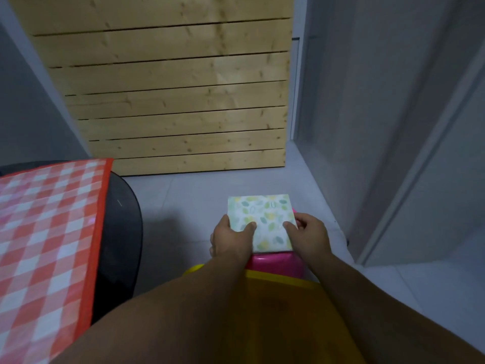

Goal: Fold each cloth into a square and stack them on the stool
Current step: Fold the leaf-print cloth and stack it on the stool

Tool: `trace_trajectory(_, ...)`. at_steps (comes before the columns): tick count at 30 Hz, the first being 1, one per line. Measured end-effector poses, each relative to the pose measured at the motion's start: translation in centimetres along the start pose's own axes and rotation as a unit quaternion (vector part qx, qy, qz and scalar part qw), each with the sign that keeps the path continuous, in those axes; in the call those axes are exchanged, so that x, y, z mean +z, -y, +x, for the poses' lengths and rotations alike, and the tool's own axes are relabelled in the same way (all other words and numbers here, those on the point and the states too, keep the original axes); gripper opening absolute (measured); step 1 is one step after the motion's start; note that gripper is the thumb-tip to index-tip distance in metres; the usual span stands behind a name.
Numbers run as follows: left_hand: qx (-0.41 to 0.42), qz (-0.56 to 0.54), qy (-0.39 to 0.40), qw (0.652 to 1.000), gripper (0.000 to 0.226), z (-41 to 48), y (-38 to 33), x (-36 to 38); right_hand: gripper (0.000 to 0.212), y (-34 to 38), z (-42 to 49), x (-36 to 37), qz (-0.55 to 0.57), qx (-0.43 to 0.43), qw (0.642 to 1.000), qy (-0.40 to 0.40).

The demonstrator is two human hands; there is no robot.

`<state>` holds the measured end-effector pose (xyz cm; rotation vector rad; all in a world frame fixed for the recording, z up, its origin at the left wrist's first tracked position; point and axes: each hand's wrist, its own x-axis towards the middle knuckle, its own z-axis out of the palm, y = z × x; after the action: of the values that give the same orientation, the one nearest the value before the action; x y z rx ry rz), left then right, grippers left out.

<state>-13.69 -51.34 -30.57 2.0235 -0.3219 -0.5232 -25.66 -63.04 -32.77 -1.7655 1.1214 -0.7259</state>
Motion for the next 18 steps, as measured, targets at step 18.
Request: trace_trajectory(18, 0.032, 0.086, 0.03, 0.995, 0.041, -0.4, -0.5, -0.1, 0.042, -0.9, 0.5, 1.1, -0.124, -0.005, 0.992, 0.012)
